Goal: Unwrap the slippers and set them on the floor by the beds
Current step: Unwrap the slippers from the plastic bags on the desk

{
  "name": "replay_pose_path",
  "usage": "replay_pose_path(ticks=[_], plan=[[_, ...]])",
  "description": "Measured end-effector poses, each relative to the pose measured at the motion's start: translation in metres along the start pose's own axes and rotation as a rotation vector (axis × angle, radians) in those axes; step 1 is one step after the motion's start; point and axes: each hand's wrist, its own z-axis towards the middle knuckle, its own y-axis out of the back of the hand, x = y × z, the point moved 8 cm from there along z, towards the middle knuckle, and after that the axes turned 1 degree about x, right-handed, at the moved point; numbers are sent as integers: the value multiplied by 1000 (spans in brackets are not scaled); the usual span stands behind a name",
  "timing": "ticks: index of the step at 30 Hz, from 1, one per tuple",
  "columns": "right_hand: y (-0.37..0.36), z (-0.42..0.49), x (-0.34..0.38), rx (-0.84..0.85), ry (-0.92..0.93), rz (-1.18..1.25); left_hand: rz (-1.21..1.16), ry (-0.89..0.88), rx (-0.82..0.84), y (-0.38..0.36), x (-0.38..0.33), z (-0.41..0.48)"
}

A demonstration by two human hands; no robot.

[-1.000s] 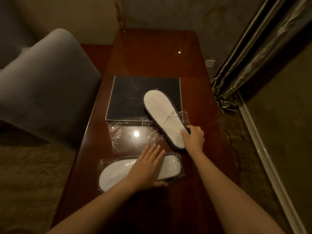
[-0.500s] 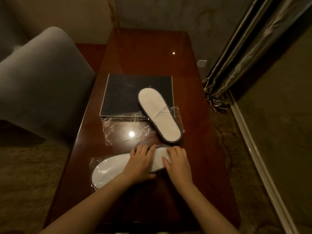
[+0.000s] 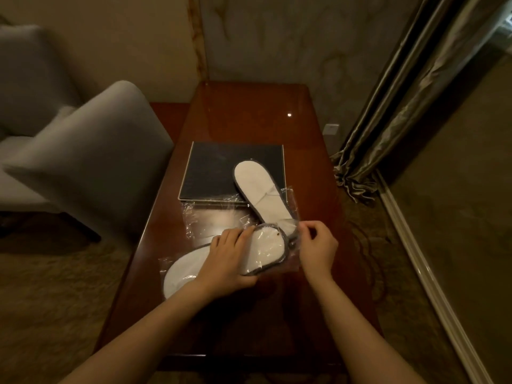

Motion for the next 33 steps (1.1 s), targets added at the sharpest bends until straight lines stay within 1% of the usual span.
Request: replay_pose_path(ticks=[2,3,4,6,9,13,15,18,20,21,22,24,25,26,27,28,29,31,33], plan=[[7,4,-15,0,-202,205,-19,-18,-26,13,-5,0],[6,3,-22,38,-297,320,-13,-32,-43,19,-8,-1],[5,0,-26,88,-362,385,-7,-42,-56,24,-10,-2],[3,-5,-25,195,-380,351,-8,-44,-69,33,-9,-4],[6,-11,-12,292,-258,164,-9,-26,-99,45,-6,-7],[7,-18,8,376,-128,-69,31,-62,-161,60,-17,-8],[15,-16,14,353,-80,-42,9,-53,-186,67,-17,-8],[25,-17,13,382,-126,126,-27,-41,-171,73,-17,-8],[28,-20,12,406,-139,113,2,-52,-174,74,-19,-11],[31,-21,16,375,-101,71,18,-53,-177,75,-19,-13],[37,-21,24,304,-29,28,32,-50,-176,76,-18,-15],[52,-27,54,127,204,-29,66,-43,-177,77,-15,-18],[55,-33,70,81,328,-57,84,-44,-181,77,-14,-19],[53,-37,82,91,421,-88,95,-46,-183,77,-14,-20],[46,-41,89,147,468,-116,95,-48,-182,77,-15,-21],[37,-42,92,227,469,-134,91,-51,-181,77,-17,-22],[29,-41,91,311,434,-139,87,-55,-182,76,-18,-22],[18,-40,88,444,340,-75,88,-63,-189,78,-20,-24],[12,-38,88,519,279,28,93,-81,-204,82,-21,-27]])
